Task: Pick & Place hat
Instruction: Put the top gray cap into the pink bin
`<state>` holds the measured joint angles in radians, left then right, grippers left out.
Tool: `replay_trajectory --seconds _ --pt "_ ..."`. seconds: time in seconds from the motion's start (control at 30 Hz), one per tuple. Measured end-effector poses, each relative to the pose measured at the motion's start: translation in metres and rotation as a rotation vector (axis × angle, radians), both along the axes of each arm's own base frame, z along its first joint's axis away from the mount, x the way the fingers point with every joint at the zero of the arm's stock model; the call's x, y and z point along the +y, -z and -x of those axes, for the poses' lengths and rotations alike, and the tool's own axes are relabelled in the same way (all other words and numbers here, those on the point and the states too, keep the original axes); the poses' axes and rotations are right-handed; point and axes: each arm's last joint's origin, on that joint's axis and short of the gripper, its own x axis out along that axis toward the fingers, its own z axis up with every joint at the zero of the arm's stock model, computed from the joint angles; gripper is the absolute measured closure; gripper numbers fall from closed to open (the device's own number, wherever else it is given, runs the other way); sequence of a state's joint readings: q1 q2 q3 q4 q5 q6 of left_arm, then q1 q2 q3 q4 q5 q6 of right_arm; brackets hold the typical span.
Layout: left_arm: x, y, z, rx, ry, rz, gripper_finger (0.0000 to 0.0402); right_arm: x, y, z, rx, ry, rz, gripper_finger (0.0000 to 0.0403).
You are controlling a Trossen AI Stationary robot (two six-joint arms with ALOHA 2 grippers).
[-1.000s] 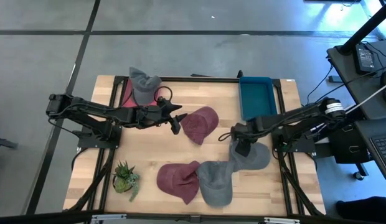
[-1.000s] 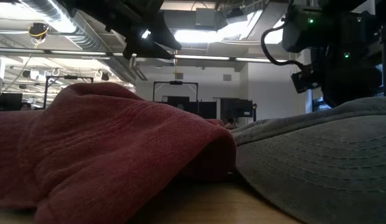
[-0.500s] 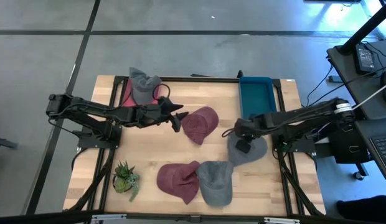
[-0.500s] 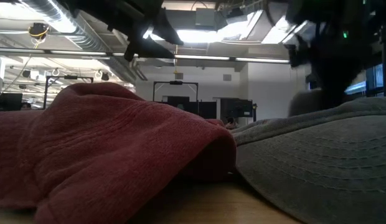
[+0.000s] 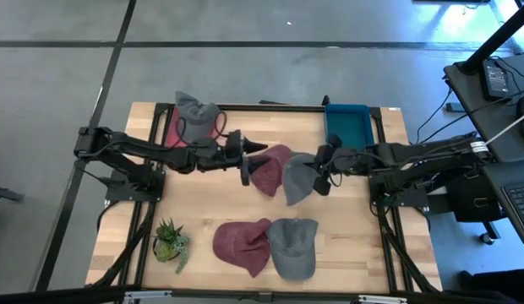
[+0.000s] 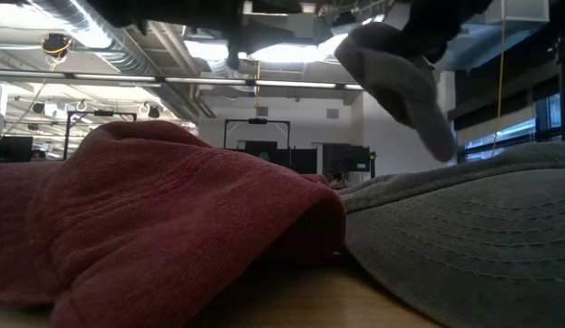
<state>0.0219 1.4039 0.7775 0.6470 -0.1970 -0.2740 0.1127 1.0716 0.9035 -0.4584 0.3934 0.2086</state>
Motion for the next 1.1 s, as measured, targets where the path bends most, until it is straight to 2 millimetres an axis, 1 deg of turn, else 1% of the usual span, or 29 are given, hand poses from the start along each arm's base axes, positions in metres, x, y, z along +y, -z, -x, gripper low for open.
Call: replay_trajectory --seconds 0.13,0.3,0.4,0.57,0.7,0.83,0.97,1.1 --pt "-0.001 0.004 -0.018 0.026 0.017 -0.022 0.0182 -0.004 -0.002 -0.007 -0.046 0.017 0.026 0.0393" --pt "-0.001 0.011 -0.036 0.049 0.015 -0.024 0.0179 -0.008 -0.002 -0.012 -0.066 0.045 0.044 0.0393" --pt "0.000 0.013 -0.042 0.059 0.012 -0.024 0.0178 -0.012 -0.002 -0.012 -0.066 0.058 0.045 0.0393" --pt "0.000 0.022 -0.045 0.088 -0.020 -0.025 0.0179 -0.013 -0.006 -0.015 -0.106 0.058 0.056 0.0393" --pt "0.001 0.021 -0.045 0.088 -0.022 -0.032 0.0193 -0.013 -0.007 -0.015 -0.118 0.055 0.060 0.0393" --pt "0.001 0.019 -0.044 0.080 -0.020 -0.033 0.0236 -0.013 -0.007 -0.015 -0.116 0.055 0.059 0.0392" --pt "0.002 0.018 -0.044 0.078 -0.025 -0.038 0.0304 -0.013 -0.007 -0.015 -0.117 0.053 0.056 0.0388" --pt "0.001 0.015 -0.044 0.055 -0.011 -0.086 0.0374 -0.012 -0.004 -0.018 -0.110 0.033 0.044 0.0388"
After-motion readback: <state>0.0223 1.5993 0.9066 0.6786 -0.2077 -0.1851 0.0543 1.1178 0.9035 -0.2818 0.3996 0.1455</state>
